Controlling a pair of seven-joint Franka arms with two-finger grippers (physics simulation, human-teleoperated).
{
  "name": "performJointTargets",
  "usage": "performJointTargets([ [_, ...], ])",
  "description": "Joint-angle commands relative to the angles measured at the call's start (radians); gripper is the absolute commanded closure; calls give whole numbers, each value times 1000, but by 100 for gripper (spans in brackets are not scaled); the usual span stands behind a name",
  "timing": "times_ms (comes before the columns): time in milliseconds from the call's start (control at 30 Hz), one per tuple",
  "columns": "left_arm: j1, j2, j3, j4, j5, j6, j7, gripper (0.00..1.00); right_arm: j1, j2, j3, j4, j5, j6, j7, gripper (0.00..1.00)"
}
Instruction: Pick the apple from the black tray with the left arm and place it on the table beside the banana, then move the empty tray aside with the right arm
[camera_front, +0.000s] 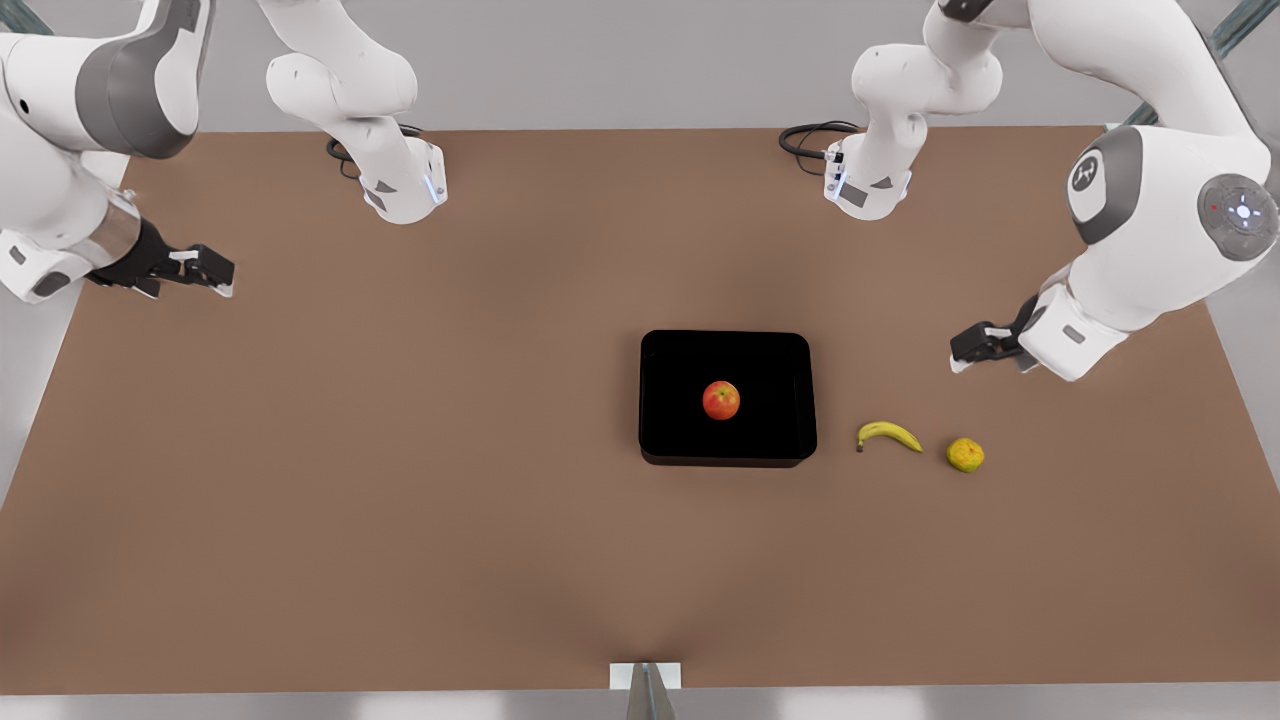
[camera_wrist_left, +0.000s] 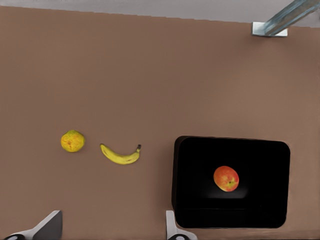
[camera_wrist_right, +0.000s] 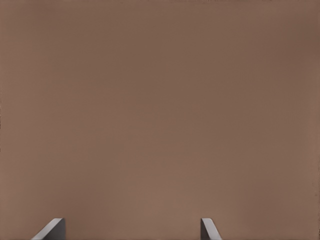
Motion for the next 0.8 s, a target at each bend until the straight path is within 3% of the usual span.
performJointTargets([
  [0,-6,-3,-5,-2,18,13,39,0,-9,-4,0,16,-1,-2,-36,0],
  [133,-291,-1,-37,-15,84,-42,-89,0,-7,-7,3,23,1,-22,-36,0],
  [233,-472,95,-55,-14,113,-44,-457,0,-7,-7,3,23,1,-22,-36,0],
  [300,-593,98,-60,-167,122,129,-675,0,-4,-5,8,23,-1,-22,-36,0],
  [467,-584,212,-46,-285,121,369,-811,0,-2,-2,31,23,-1,-22,-34,0],
  [767,-533,318,-44,-318,170,626,-759,0,5,-1,41,23,-1,-22,-34,0],
])
